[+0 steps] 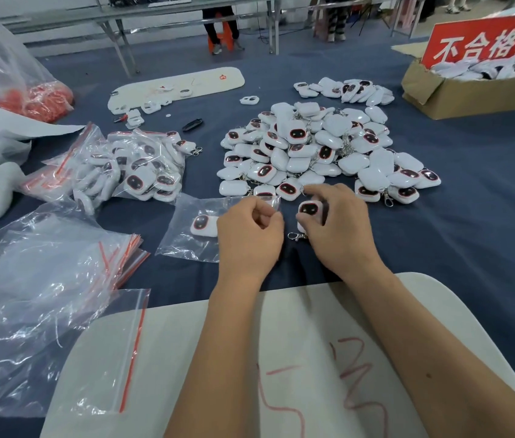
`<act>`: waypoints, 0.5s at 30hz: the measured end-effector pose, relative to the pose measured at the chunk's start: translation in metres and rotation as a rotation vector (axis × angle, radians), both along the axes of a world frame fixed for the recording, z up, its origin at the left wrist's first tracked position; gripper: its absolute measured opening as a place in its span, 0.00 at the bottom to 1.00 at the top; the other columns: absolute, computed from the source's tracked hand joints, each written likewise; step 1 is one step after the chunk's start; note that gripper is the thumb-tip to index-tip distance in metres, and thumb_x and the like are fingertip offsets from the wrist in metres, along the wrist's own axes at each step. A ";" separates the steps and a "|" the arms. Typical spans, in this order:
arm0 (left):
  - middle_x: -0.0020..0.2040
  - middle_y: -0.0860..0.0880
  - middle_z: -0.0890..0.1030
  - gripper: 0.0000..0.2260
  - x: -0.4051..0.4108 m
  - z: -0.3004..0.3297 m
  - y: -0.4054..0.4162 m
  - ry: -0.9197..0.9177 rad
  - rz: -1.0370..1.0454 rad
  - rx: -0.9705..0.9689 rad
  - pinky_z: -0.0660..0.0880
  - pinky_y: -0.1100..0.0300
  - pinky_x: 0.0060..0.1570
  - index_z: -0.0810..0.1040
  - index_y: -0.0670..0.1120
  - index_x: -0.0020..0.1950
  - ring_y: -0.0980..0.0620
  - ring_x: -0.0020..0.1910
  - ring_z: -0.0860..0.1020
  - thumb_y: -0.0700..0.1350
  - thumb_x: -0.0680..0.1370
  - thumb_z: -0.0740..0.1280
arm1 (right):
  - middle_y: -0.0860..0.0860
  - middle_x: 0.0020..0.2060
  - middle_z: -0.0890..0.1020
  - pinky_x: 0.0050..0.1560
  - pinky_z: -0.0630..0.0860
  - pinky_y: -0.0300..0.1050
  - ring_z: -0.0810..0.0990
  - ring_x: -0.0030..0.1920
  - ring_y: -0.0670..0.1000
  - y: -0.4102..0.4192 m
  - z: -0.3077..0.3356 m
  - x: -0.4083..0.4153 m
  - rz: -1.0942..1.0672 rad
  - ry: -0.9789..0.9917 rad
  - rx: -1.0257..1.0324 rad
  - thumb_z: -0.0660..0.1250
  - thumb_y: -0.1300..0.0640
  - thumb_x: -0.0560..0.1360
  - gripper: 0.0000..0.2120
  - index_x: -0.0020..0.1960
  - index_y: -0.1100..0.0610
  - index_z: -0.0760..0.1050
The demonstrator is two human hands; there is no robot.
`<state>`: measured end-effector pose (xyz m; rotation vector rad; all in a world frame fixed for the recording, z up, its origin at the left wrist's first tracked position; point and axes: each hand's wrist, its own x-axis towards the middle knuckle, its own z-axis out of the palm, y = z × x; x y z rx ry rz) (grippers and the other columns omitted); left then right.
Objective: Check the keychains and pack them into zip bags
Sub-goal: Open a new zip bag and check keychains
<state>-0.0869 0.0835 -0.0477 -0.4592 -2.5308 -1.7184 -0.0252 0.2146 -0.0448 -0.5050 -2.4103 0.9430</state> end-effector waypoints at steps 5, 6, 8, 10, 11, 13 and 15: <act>0.38 0.48 0.85 0.03 0.000 0.007 -0.004 -0.114 -0.068 0.164 0.84 0.48 0.41 0.85 0.49 0.48 0.51 0.34 0.83 0.43 0.79 0.72 | 0.45 0.44 0.87 0.48 0.80 0.37 0.85 0.44 0.45 -0.004 0.001 0.001 0.151 0.270 -0.464 0.81 0.59 0.71 0.15 0.56 0.53 0.82; 0.38 0.48 0.86 0.03 -0.001 0.009 -0.006 -0.130 -0.085 0.181 0.85 0.48 0.41 0.86 0.47 0.49 0.52 0.34 0.83 0.42 0.80 0.72 | 0.45 0.44 0.88 0.48 0.81 0.37 0.86 0.44 0.45 -0.004 0.000 0.000 0.170 0.276 -0.491 0.82 0.59 0.71 0.14 0.54 0.53 0.83; 0.38 0.47 0.86 0.04 -0.001 0.011 -0.008 -0.183 -0.108 0.224 0.85 0.49 0.41 0.86 0.45 0.50 0.53 0.34 0.82 0.42 0.80 0.72 | 0.46 0.45 0.88 0.49 0.82 0.40 0.87 0.45 0.48 -0.003 -0.001 0.000 0.206 0.270 -0.528 0.81 0.60 0.72 0.13 0.55 0.54 0.84; 0.38 0.46 0.86 0.04 -0.001 0.013 -0.009 -0.258 -0.118 0.275 0.84 0.54 0.36 0.87 0.45 0.49 0.53 0.34 0.82 0.44 0.80 0.73 | 0.48 0.46 0.89 0.51 0.83 0.43 0.87 0.46 0.50 -0.002 -0.002 0.000 0.252 0.260 -0.561 0.80 0.61 0.73 0.14 0.56 0.55 0.84; 0.39 0.46 0.85 0.04 -0.001 0.014 -0.009 -0.287 -0.118 0.292 0.82 0.57 0.34 0.86 0.45 0.49 0.53 0.35 0.83 0.44 0.80 0.73 | 0.49 0.47 0.89 0.52 0.83 0.43 0.88 0.47 0.50 -0.002 -0.002 0.000 0.277 0.257 -0.563 0.79 0.62 0.73 0.14 0.57 0.55 0.84; 0.40 0.46 0.85 0.04 -0.002 0.013 -0.010 -0.291 -0.106 0.293 0.81 0.61 0.34 0.86 0.45 0.49 0.53 0.35 0.83 0.45 0.79 0.74 | 0.48 0.47 0.89 0.51 0.82 0.41 0.88 0.47 0.49 -0.003 -0.002 0.001 0.320 0.251 -0.559 0.78 0.64 0.74 0.13 0.58 0.53 0.84; 0.41 0.45 0.85 0.04 -0.004 0.012 -0.010 -0.248 -0.090 0.270 0.80 0.63 0.35 0.85 0.44 0.49 0.55 0.36 0.82 0.44 0.80 0.73 | 0.47 0.47 0.89 0.49 0.82 0.38 0.88 0.47 0.48 -0.005 -0.001 0.002 0.359 0.242 -0.580 0.76 0.66 0.75 0.15 0.57 0.50 0.85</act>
